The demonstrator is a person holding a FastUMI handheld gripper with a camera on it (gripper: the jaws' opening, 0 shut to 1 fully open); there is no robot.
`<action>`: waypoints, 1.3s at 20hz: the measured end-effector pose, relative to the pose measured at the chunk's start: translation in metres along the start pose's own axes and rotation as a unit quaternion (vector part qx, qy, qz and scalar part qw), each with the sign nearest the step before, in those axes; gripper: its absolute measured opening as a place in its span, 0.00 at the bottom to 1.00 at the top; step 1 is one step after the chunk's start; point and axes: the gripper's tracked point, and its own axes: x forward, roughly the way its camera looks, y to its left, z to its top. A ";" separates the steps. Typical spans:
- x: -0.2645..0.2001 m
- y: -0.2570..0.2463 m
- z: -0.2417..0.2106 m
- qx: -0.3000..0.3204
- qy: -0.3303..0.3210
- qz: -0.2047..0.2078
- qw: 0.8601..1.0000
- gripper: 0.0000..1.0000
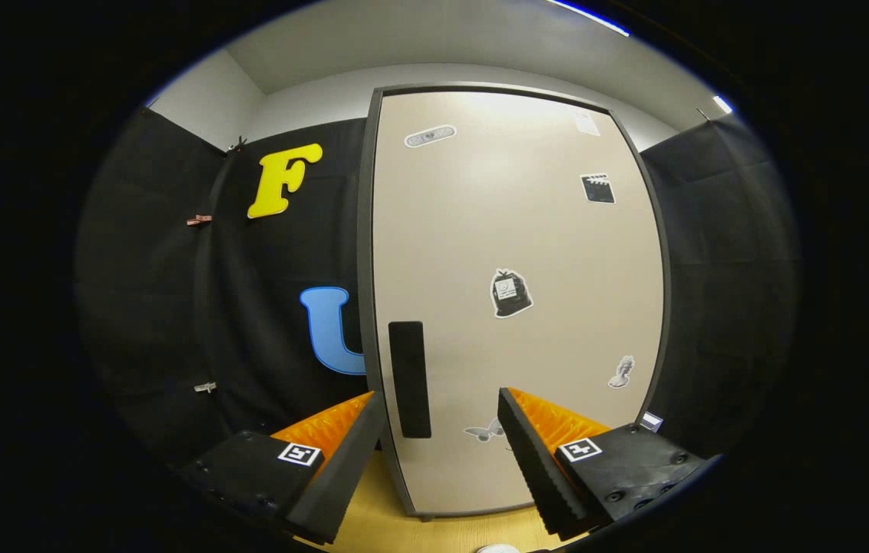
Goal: Open the shoe cabinet door, grab the shoes and put them into the shoe cabinet, then close the shoe cabinet door.
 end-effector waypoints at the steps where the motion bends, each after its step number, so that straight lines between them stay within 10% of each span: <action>1: 0.007 0.003 -0.003 0.001 0.002 -0.005 1.000 0.96; 17: 0.076 0.013 -0.032 0.001 0.018 -0.050 0.999 0.87; 26: 0.080 0.019 -0.026 -0.004 0.012 -0.046 0.999 0.52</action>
